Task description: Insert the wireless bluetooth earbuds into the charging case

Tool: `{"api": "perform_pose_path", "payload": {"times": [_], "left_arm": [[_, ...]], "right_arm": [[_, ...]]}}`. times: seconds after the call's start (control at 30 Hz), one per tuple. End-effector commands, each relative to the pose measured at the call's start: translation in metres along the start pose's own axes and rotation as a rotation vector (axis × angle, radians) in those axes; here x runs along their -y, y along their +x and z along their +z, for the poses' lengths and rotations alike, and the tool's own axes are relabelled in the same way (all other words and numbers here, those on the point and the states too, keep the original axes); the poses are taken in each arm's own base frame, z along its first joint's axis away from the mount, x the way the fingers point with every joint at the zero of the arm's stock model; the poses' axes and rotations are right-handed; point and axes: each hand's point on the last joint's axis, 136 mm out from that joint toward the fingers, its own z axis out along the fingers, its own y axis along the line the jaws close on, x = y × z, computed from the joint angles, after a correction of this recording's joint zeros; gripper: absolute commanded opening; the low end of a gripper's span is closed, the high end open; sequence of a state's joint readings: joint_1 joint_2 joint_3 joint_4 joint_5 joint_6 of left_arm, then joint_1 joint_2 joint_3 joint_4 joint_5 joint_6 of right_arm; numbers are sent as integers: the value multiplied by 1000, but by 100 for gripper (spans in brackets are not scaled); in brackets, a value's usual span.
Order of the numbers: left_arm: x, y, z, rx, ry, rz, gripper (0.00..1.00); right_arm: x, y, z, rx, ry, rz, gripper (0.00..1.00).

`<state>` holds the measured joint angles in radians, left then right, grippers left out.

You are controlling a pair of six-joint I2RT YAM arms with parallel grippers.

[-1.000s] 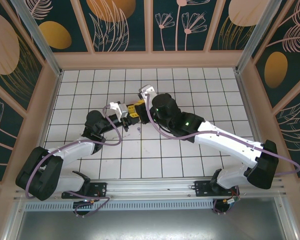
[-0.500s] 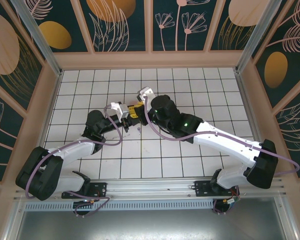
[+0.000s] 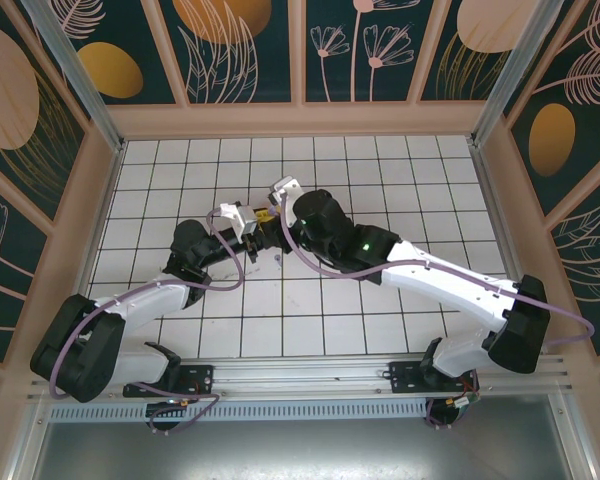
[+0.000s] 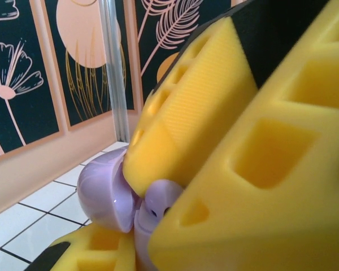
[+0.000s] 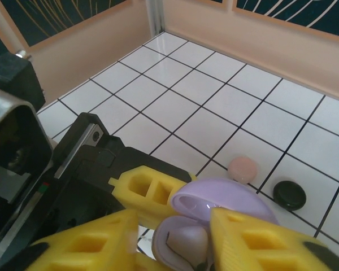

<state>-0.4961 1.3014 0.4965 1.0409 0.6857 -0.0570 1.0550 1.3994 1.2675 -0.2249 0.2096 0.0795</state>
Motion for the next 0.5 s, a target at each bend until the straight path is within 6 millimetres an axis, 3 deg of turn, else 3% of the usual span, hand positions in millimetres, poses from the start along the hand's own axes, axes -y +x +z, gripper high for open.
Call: {"api": "perform_pose_path", "payload": {"times": [0.0,0.23,0.47], "left_arm": [[3,-37,1,104,8,69,0],[3,-35,0,105,5,57,0],[3,-32,0,102,3,53,0]], "right_arm": [[-2,-10,-4,-4,11,22,47],[7,-48,-21,75,30,106,65],[22,-87,-50,180,-14,246,70]]}}
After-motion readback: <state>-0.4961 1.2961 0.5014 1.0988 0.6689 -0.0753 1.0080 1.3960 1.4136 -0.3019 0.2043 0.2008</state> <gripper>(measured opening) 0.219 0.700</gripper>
